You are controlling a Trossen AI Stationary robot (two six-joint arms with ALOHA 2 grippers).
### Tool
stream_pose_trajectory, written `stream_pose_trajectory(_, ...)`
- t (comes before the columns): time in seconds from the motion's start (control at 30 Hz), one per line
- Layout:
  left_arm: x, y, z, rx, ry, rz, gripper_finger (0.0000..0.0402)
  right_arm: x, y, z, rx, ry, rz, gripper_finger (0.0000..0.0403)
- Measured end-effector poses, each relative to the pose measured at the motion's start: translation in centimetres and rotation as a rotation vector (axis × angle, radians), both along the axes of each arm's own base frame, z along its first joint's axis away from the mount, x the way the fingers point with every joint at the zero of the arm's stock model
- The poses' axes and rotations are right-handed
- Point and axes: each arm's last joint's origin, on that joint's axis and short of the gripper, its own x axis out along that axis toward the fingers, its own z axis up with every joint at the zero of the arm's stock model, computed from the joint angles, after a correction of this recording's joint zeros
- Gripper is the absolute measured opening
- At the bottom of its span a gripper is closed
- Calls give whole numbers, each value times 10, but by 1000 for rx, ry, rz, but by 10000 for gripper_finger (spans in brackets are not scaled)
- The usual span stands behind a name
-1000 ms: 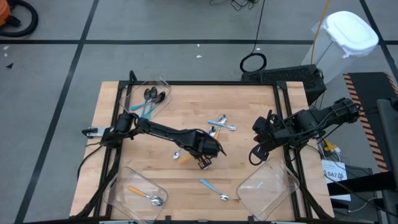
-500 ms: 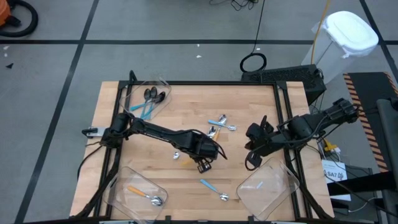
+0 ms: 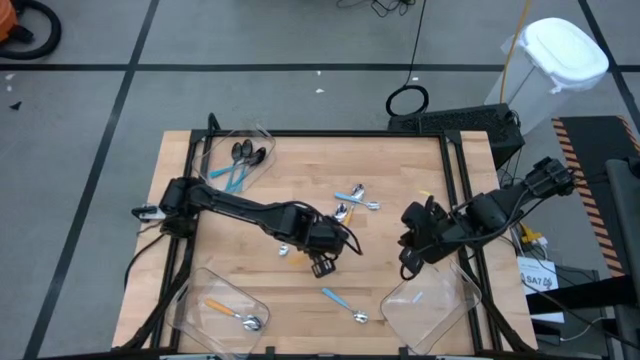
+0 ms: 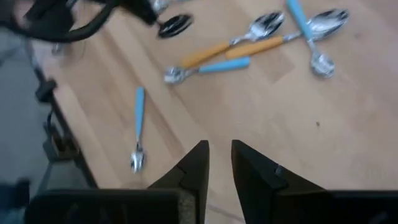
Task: Sort silverware by color (type)
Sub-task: Put the yellow spoon into the bottom left transparent bin
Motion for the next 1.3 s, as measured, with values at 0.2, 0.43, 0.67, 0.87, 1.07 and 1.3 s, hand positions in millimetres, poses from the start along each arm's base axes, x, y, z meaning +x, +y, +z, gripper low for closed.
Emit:
stream_pose_trajectory(0.2, -14, -4, 24, 39, -53, -3, 12, 5, 3, 1, -58, -90, -81, 66)
stream_pose_trajectory(0.43, -36, -9, 49, 88, -76, -12, 12, 22, 11, -3, -79, -147, -52, 66)
stream_pose_trajectory(0.67, -51, -15, 60, 108, -69, -33, 12, 35, 20, -10, -35, -145, -26, 66)
stream_pose_trajectory(0.87, -59, -22, 59, 123, -22, -58, 12, 42, 25, -14, -16, -130, 29, 66)
stream_pose_trajectory(1.07, -64, -36, 59, 108, -26, -66, 12, 43, 28, -11, -1, -151, 108, 66)
stream_pose_trajectory(1.3, -69, -49, 59, 70, -34, -15, 12, 40, 27, -7, -35, -161, 224, 66)
